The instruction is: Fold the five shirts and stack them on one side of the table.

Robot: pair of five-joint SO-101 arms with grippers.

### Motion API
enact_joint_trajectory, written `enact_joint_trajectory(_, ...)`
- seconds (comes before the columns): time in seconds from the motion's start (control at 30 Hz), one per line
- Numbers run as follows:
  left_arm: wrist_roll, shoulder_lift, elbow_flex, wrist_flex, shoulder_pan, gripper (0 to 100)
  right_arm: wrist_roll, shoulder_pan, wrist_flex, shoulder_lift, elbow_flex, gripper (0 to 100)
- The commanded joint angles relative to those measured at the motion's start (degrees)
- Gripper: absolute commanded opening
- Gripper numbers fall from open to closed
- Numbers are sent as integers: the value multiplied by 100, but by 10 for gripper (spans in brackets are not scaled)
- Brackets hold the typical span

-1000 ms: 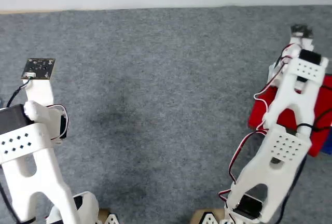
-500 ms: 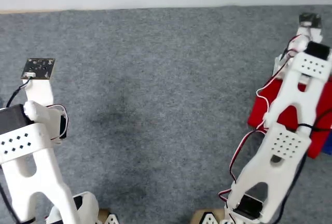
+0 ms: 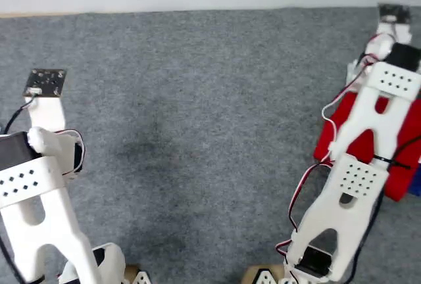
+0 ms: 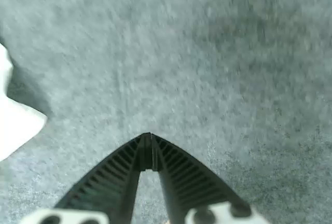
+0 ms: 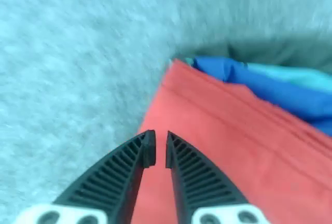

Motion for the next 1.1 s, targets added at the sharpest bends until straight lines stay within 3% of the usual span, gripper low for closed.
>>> enact_joint_trajectory(0.0, -26, -193, -488, 114, 26, 2, -9, -75, 268, -884, -369, 50)
enact_joint_trajectory(0.17, -26, -193, -646, 114, 26, 2, 44, -4, 277, -1771, 598, 50)
enact_joint_trajectory(0.53, -26, -193, -664, 105, 26, 2, 765, 576, 198, -4330, 6453, 50)
enact_joint_trajectory(1.07, -26, -193, -664, 114, 26, 2, 2092, 2132, -2158, -4286, 8325, 51)
